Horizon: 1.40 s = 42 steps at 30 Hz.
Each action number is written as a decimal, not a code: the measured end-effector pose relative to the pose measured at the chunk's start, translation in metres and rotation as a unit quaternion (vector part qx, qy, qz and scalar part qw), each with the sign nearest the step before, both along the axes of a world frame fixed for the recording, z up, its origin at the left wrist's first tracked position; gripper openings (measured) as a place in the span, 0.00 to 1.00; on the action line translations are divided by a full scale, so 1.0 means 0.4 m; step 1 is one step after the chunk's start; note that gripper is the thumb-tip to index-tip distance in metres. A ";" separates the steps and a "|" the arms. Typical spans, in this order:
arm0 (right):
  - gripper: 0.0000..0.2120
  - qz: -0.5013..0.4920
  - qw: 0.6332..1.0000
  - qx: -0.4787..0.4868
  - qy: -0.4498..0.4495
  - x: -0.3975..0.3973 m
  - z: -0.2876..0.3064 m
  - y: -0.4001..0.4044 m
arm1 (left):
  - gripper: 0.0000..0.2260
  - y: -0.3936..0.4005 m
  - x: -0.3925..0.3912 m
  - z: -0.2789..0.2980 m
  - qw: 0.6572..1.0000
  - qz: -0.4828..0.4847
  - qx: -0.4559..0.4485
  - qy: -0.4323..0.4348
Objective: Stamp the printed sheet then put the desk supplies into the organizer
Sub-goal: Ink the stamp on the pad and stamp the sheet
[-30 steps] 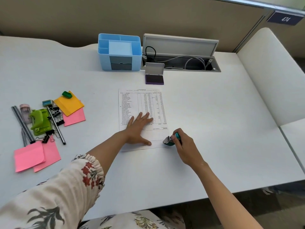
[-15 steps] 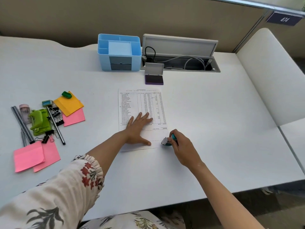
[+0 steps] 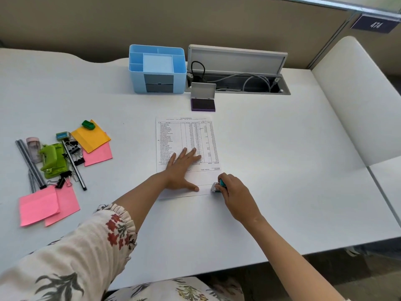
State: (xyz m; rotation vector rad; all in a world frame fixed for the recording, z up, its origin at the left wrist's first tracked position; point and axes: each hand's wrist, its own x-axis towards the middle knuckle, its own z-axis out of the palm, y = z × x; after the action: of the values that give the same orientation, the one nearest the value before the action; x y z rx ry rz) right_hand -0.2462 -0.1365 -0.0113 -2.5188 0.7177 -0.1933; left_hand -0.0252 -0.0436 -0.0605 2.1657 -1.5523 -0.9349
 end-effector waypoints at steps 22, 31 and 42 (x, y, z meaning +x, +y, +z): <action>0.07 -0.009 0.993 -0.114 0.003 0.010 -0.036 0.006 | 0.51 -0.001 0.000 -0.002 1.000 -0.001 0.001 -0.003; 0.05 -0.027 0.991 -0.133 0.012 0.011 -0.038 0.008 | 0.51 -0.002 -0.001 -0.005 1.000 -0.009 0.003 -0.013; 0.06 -0.040 0.996 -0.068 0.036 0.026 -0.025 0.008 | 0.51 0.000 0.002 -0.003 1.000 -0.010 0.006 -0.019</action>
State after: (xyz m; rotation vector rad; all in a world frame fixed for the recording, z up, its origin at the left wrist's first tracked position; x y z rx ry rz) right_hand -0.2357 -0.1331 -0.0213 -2.6398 0.8619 -0.1860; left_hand -0.0244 -0.0435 -0.0616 2.1912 -1.5928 -0.9172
